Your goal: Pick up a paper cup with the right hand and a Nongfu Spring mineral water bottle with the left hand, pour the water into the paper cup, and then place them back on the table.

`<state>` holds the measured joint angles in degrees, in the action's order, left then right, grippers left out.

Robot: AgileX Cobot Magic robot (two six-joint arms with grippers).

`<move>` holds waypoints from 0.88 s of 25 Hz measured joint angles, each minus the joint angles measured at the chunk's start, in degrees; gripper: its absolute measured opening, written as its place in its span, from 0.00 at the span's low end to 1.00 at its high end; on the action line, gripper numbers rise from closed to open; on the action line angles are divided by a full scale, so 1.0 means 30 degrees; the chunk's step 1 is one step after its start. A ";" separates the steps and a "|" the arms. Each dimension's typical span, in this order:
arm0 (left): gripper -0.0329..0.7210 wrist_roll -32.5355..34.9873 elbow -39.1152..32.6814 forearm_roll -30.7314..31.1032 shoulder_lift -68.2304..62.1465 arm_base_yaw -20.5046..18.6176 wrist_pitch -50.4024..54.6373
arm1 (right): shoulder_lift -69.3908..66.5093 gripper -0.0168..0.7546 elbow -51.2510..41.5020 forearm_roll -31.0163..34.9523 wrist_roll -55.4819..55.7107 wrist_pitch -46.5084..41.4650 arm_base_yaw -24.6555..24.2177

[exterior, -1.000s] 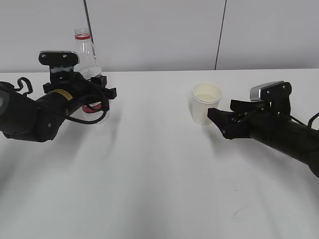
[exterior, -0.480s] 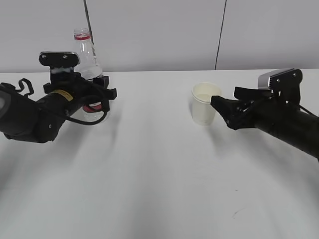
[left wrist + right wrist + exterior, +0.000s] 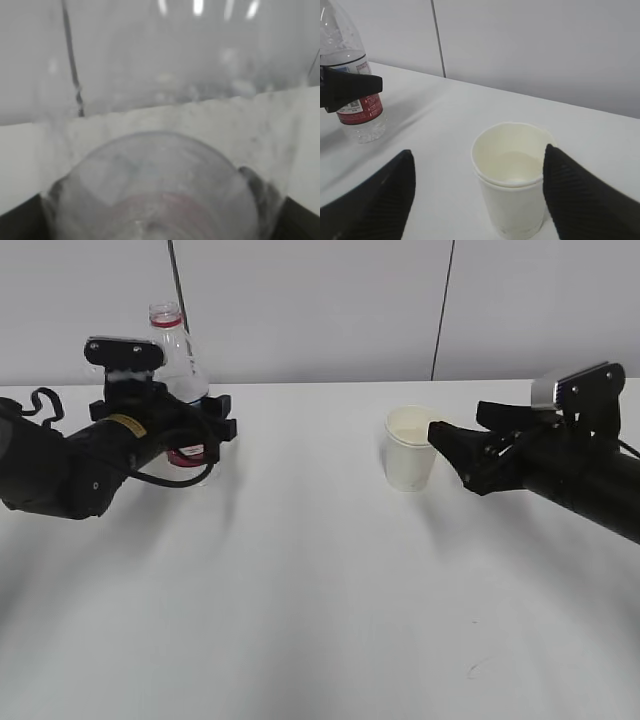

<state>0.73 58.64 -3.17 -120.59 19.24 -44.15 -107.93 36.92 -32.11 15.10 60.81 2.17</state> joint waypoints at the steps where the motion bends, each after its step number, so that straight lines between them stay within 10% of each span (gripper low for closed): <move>1: 0.75 0.0057 0.0000 0.0026 0.0277 0.0000 0.0037 | 0.0205 0.78 -0.0028 0.0000 0.0000 -0.0096 0.0000; 22: 0.75 0.1641 -0.0771 0.0118 0.4728 0.0000 0.1556 | 0.3693 0.78 -0.0119 0.0005 0.0000 -0.1929 0.0000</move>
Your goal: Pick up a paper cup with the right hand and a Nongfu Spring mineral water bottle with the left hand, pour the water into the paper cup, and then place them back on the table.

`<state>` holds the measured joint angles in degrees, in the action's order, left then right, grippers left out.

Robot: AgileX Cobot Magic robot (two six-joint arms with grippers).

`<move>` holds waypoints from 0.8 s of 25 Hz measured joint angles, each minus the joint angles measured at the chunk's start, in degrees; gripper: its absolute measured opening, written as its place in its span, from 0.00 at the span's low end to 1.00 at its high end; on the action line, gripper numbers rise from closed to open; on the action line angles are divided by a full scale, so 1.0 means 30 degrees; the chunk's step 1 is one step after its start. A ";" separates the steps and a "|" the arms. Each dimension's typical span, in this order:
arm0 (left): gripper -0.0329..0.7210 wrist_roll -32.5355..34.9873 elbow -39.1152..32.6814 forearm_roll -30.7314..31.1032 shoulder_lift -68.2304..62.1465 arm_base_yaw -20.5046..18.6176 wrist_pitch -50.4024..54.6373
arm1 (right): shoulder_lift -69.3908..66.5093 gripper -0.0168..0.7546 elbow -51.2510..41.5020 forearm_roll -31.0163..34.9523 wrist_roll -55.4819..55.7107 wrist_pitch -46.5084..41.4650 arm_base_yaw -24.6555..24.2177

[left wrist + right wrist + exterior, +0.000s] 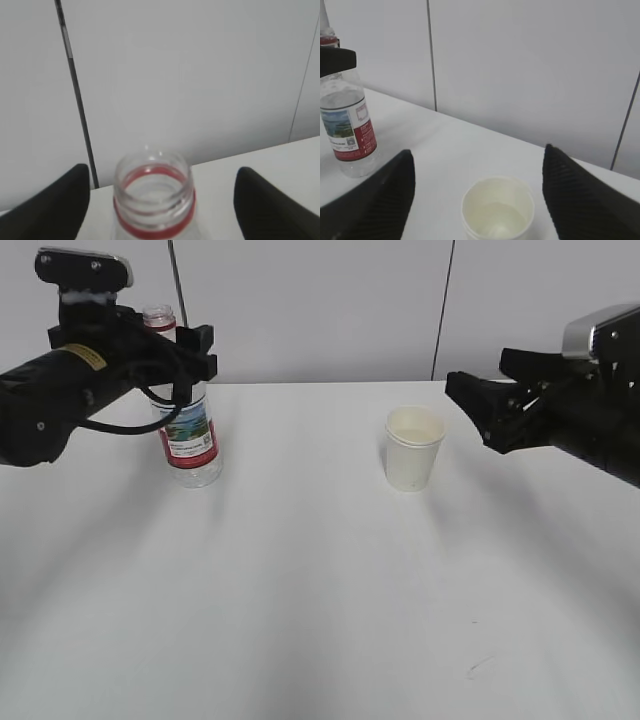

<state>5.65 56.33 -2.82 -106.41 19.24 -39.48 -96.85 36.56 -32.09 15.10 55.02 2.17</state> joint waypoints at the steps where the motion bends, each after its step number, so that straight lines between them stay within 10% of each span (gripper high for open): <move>1: 0.75 0.0016 0.0000 0.0000 0.0325 0.0000 0.0194 | 0.0191 0.78 0.0036 0.0089 0.0000 -0.0049 0.0000; 12: 0.75 0.0627 0.0291 -0.0019 0.3845 -0.0086 0.2266 | 0.1805 0.78 0.4493 0.0227 0.1826 -0.6631 0.0000; 20: 0.75 0.0733 0.4795 -0.0054 0.4225 -0.0928 0.8895 | 0.1805 0.78 0.9834 0.0381 0.4117 -1.5768 0.0000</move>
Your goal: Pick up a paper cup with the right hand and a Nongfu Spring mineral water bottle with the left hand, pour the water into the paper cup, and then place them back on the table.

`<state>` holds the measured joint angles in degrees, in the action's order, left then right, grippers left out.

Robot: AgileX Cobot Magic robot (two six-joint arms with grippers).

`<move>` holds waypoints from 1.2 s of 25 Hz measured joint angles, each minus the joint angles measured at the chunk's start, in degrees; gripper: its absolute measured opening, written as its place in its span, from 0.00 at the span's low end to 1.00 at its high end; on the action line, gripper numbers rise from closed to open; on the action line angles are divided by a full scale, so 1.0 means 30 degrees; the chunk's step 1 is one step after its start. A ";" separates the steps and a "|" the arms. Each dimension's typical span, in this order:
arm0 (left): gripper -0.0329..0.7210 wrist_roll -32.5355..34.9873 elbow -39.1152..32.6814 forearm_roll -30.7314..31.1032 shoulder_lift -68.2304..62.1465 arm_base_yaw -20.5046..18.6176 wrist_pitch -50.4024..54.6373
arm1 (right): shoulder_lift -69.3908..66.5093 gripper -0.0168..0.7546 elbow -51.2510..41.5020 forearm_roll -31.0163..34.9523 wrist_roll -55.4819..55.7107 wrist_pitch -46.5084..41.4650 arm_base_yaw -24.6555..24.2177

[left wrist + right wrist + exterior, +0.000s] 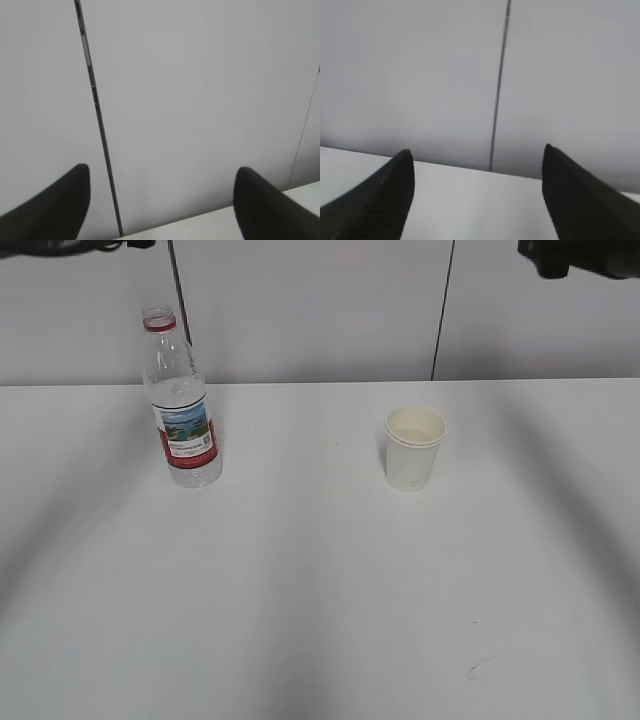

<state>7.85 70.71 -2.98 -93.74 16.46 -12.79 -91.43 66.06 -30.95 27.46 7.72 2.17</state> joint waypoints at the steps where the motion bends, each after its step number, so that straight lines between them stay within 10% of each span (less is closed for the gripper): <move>1: 0.74 0.0000 0.0753 0.0000 0.0000 -0.0146 0.1301 | 0.0000 0.78 0.0821 0.0164 0.0116 -0.1678 0.0000; 18: 0.72 -0.1249 0.8075 0.0887 0.0023 -0.1625 1.9831 | 0.0000 0.78 1.0277 0.7784 -0.5944 -2.4894 0.0000; 30: 0.72 -0.4592 0.8925 0.4017 0.0067 -0.1625 2.7947 | 0.0000 0.78 1.0457 0.9333 -0.7039 -2.6470 0.0000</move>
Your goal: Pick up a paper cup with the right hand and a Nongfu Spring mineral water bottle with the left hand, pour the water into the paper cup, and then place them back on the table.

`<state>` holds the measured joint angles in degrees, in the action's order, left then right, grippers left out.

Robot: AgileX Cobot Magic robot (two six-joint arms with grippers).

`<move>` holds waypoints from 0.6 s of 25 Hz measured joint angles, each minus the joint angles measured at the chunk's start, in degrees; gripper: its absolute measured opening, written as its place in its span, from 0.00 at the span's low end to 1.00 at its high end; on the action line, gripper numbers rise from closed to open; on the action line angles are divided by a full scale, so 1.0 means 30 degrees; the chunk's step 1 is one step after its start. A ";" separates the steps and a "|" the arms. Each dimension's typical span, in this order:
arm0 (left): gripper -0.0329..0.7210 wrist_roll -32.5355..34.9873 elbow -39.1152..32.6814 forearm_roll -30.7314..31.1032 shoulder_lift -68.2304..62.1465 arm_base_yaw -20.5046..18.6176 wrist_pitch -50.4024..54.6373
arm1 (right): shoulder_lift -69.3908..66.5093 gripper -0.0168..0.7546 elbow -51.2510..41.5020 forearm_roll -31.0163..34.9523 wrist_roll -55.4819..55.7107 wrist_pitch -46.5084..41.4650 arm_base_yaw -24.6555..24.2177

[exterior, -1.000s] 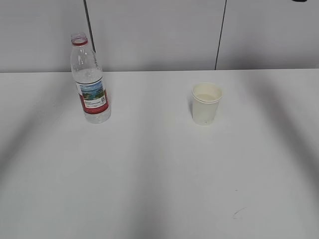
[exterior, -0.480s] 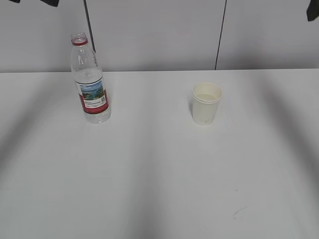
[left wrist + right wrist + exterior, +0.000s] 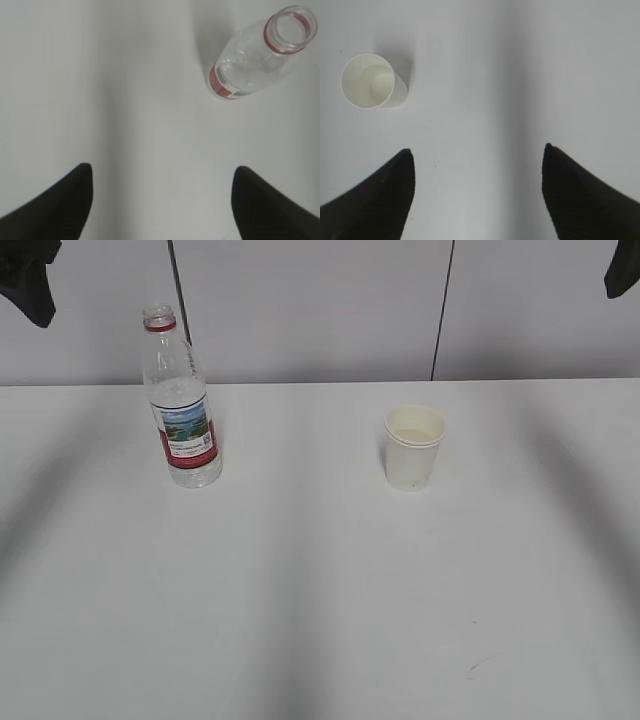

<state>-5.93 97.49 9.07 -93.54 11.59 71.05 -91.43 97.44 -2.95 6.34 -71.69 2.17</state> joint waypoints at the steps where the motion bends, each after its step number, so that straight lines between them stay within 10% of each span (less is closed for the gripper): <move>1: 0.72 -0.0205 0.0000 0.0010 0.0000 -0.0016 0.0076 | 0.0000 0.78 0.0000 0.0092 -0.0017 0.0000 0.0000; 15: 0.72 -0.0382 -0.2414 -0.2176 0.2400 -0.2115 0.0102 | 0.1240 0.78 -0.0615 0.1407 -0.0723 0.0000 0.0000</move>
<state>-7.07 90.25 2.54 -86.34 5.24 71.35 -87.71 95.59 1.27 4.17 -71.69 2.17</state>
